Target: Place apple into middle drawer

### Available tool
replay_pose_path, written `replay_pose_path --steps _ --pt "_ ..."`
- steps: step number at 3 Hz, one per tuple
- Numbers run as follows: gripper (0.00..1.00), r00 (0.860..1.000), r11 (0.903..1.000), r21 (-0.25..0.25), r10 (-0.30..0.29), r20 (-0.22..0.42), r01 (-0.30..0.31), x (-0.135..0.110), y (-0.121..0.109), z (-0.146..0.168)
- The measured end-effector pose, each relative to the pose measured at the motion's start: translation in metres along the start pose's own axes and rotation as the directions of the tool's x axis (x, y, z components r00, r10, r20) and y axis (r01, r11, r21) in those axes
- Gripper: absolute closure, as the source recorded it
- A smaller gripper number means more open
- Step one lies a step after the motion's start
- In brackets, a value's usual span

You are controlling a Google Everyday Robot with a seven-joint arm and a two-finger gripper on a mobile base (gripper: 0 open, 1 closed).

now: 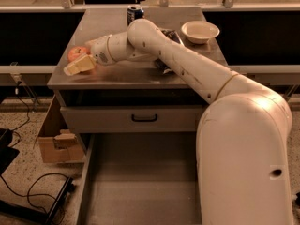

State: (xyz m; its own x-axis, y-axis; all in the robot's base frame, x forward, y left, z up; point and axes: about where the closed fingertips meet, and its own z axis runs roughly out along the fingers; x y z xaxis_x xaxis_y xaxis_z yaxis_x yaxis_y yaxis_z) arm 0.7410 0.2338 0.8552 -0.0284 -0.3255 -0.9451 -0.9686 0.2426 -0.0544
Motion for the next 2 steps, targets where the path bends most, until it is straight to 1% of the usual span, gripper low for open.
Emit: replay_pose_path --steps 2 --pt "0.64 1.0 1.0 0.0 0.0 -0.005 0.0 0.0005 0.0044 0.002"
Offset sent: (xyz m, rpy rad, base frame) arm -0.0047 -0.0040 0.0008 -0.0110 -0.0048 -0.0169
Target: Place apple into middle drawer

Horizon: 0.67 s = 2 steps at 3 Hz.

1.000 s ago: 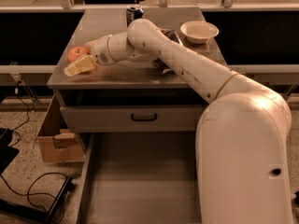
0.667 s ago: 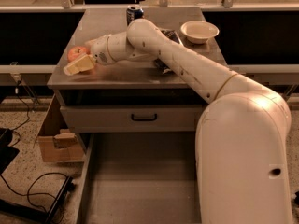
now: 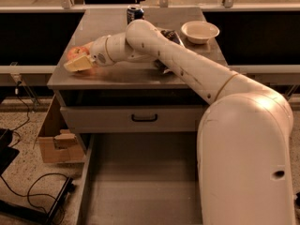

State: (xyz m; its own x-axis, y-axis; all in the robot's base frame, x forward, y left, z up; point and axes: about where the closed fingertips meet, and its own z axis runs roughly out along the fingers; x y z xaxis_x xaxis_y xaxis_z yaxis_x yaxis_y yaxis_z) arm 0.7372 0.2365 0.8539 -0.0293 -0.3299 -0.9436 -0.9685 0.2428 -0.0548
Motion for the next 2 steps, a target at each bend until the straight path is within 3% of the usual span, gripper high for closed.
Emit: replay_pose_path --steps 1,2 --pt "0.87 0.999 0.9993 0.031 -0.022 -0.035 0.023 -0.018 0.018 -0.019" --pt "1.0 0.991 0.9944 0.088 -0.048 -0.125 0.059 -0.041 0.054 -0.05"
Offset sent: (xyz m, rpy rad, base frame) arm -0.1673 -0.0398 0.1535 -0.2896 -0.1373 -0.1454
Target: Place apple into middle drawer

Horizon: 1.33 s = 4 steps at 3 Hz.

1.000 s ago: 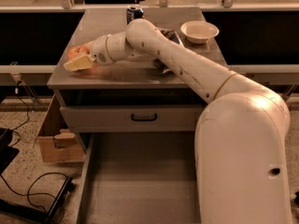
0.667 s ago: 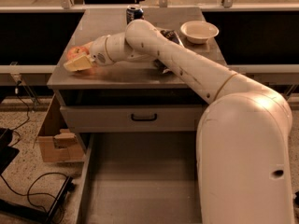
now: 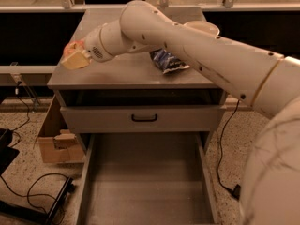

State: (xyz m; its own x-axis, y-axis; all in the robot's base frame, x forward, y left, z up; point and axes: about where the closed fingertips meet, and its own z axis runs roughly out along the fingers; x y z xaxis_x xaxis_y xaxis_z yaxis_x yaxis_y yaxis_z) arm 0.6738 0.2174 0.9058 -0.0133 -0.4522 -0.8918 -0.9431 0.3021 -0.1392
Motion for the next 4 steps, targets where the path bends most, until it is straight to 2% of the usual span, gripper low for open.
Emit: replay_pose_path --steps 1,2,3,4 --pt "1.0 0.995 0.9941 0.107 -0.004 -0.1 0.015 0.001 0.024 -0.047" --pt "1.0 0.986 0.9764 0.216 0.041 -0.162 -0.005 0.011 0.056 -0.108" --pt "1.0 0.984 0.9389 0.34 0.109 -0.14 -0.055 0.019 0.108 -0.176" --pt "1.0 0.988 0.8713 0.484 0.132 -0.074 -0.08 0.035 0.131 -0.24"
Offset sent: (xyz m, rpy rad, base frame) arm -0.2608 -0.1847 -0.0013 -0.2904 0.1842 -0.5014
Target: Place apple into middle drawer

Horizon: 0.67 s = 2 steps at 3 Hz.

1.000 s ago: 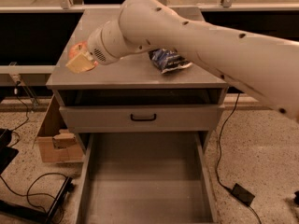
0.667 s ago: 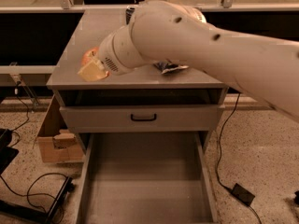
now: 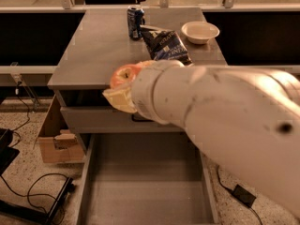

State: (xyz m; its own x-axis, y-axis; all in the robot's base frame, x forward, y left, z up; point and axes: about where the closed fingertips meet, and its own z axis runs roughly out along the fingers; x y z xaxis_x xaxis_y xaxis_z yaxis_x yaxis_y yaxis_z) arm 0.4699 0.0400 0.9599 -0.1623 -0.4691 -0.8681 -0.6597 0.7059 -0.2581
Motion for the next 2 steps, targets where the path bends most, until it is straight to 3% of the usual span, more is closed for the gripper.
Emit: replay_pose_path --steps 1,2 --pt "1.0 0.999 0.995 0.089 0.046 -0.002 -0.045 0.051 -0.023 -0.037" --pt "1.0 0.992 0.9882 0.093 0.125 -0.029 -0.122 0.087 -0.027 -0.044"
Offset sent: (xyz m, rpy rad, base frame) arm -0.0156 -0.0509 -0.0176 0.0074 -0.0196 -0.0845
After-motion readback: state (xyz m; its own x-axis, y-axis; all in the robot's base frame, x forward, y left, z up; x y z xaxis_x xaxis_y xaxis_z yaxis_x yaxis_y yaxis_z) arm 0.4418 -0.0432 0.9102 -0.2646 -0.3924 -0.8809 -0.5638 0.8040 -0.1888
